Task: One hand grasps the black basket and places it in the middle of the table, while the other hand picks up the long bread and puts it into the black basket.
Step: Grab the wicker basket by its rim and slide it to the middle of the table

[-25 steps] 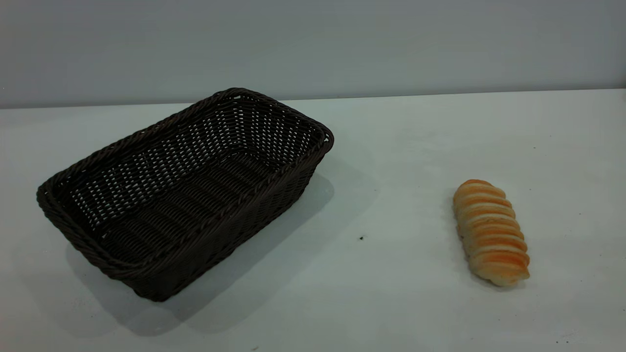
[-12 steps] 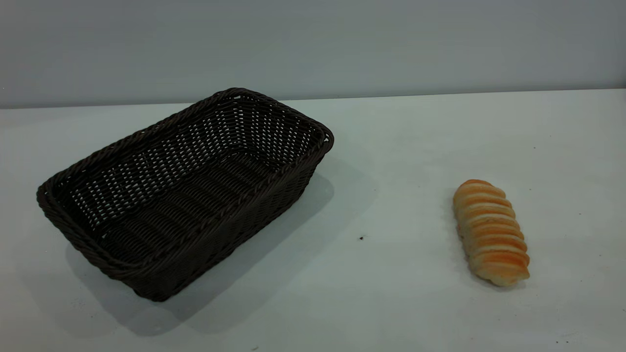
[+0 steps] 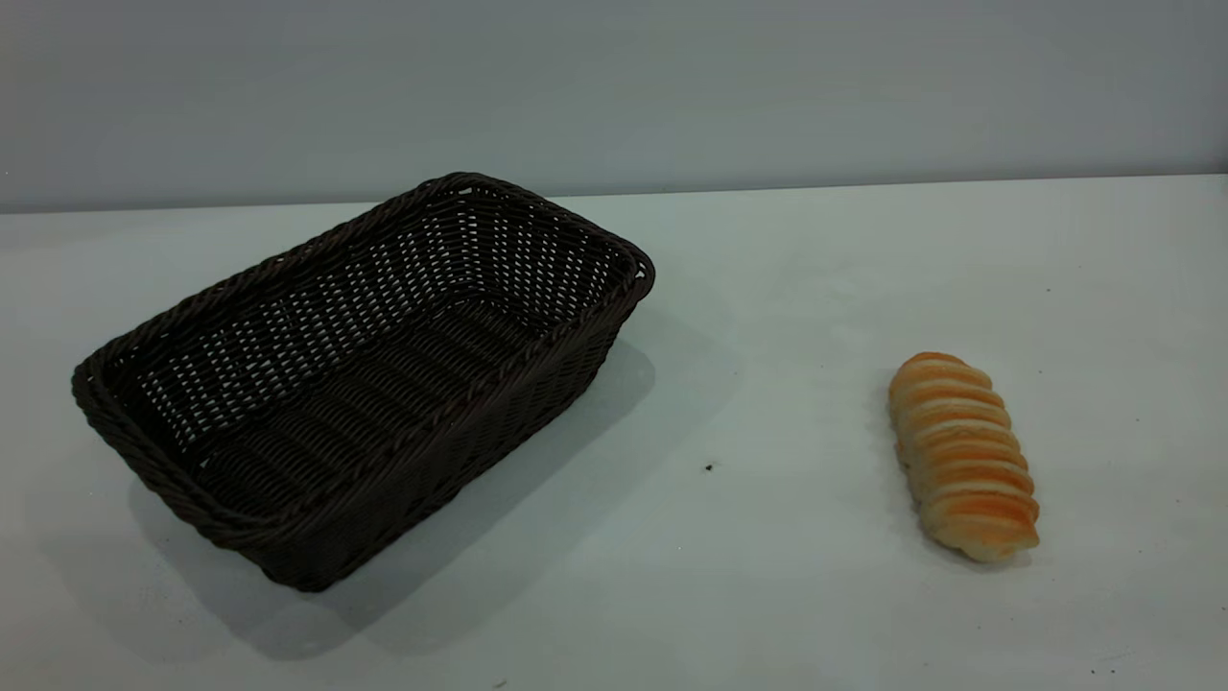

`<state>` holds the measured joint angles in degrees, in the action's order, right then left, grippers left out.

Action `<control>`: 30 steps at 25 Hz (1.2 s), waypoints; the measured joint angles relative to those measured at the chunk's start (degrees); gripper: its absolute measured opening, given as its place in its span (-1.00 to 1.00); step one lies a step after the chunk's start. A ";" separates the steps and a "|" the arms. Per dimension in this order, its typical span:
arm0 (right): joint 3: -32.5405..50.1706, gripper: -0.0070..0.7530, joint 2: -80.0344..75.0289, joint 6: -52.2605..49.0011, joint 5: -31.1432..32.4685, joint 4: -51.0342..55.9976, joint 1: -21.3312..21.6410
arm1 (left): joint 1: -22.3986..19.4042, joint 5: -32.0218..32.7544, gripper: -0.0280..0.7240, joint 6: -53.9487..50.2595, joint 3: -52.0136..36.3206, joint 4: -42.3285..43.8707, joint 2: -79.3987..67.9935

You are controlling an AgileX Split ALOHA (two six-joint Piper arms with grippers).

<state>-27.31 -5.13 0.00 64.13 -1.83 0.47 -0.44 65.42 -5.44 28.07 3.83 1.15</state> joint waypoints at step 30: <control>-3.29 -0.35 -17.58 14.46 -11.95 17.97 0.00 | 0.00 -3.95 0.45 -2.01 7.74 -3.83 -26.71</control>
<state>-30.60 -22.71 14.46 52.18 16.13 0.47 -0.44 61.47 -7.46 35.80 0.00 -25.57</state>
